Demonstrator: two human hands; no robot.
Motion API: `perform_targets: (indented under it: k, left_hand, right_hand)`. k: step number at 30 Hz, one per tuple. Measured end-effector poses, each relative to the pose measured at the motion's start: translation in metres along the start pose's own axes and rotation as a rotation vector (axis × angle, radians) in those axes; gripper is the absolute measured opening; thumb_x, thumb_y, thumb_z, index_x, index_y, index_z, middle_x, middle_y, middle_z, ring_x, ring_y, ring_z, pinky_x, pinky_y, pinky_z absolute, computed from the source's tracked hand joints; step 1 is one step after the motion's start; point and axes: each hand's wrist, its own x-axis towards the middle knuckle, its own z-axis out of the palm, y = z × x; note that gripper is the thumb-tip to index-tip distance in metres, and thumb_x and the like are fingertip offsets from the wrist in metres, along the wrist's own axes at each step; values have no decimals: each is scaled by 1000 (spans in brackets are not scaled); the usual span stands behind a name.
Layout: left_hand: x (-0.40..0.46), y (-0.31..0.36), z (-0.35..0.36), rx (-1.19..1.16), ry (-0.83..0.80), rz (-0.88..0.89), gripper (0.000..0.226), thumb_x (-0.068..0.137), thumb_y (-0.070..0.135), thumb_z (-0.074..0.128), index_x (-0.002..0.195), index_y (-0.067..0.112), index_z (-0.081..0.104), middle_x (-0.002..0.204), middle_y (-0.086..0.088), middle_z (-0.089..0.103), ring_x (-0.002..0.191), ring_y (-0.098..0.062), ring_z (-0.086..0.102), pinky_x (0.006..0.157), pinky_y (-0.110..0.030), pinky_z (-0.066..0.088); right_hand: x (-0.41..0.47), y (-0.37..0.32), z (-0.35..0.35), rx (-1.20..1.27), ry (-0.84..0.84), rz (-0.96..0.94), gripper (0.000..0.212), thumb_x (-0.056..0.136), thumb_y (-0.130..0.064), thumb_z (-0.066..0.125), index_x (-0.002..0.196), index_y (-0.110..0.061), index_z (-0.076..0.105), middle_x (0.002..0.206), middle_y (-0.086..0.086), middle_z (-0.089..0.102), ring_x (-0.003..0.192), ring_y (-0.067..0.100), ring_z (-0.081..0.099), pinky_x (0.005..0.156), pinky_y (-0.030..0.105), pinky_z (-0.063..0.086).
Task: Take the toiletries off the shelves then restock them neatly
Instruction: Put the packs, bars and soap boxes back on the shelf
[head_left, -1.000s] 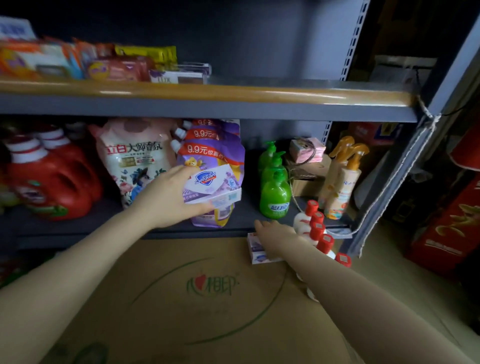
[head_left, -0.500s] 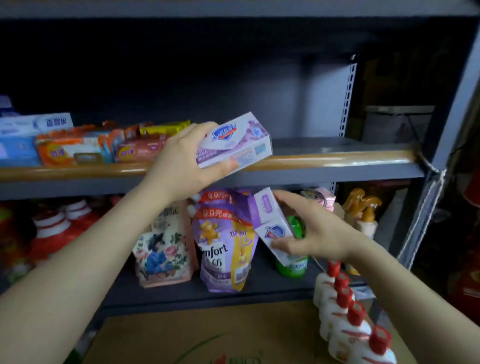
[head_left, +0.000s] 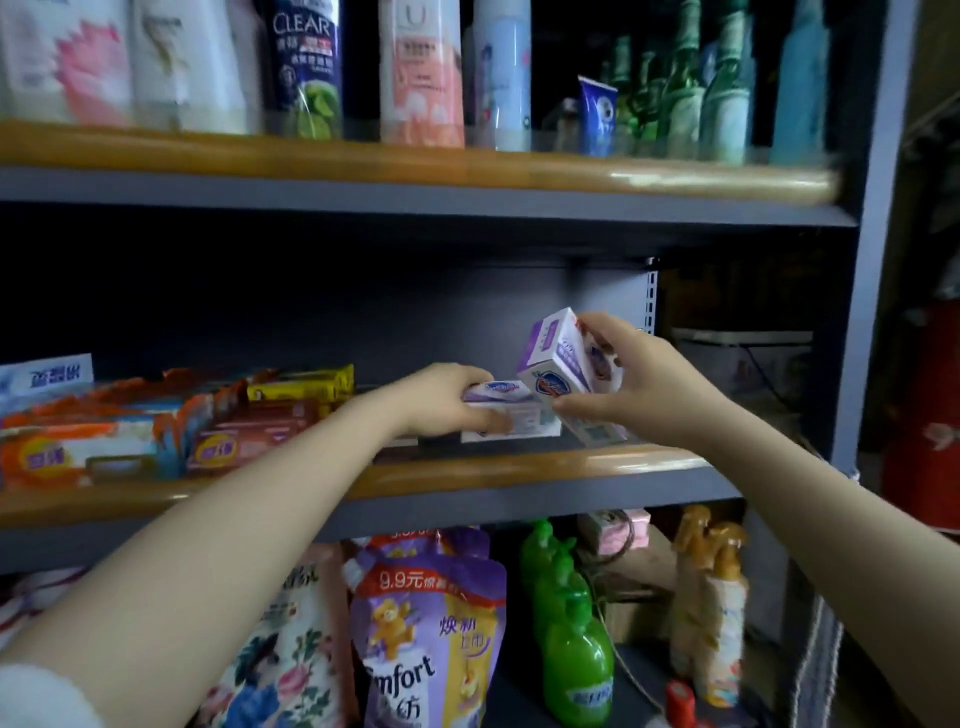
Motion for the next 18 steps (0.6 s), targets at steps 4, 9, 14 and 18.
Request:
perform_targets:
  k: [4, 9, 14, 18]
  left_hand:
    - [7, -11, 1, 246, -77, 36, 60, 77, 53, 65, 124, 17, 56, 120, -5, 60, 104, -21, 57, 87, -30, 46]
    - [-9, -35, -4, 238, -224, -37, 51, 88, 60, 42, 121, 27, 62, 129, 9, 57, 112, -13, 56, 98, -34, 45]
    - [-42, -44, -7, 130, -37, 30, 65, 83, 69, 25, 109, 29, 69, 119, 13, 63, 105, -5, 58, 94, -35, 47]
    - [-61, -47, 4, 216, 82, 111, 75, 75, 79, 21, 127, 37, 54, 132, 20, 51, 122, 2, 42, 105, -28, 36]
  right_hand:
    - [40, 13, 13, -82, -7, 91, 81, 73, -33, 77, 139, -22, 31, 124, 4, 55, 106, 21, 55, 83, 30, 44]
    - [85, 24, 47, -233, -116, 126, 77, 75, -39, 72, 140, -28, 32, 125, 7, 53, 109, 26, 51, 86, 33, 44]
    - [108, 38, 87, -42, -139, 241, 73, 76, -42, 70, 139, -38, 35, 127, 5, 53, 115, 28, 50, 94, 40, 47]
    - [115, 38, 118, -167, -496, 164, 64, 82, -44, 66, 139, -34, 40, 140, -4, 46, 128, 21, 43, 107, 33, 34]
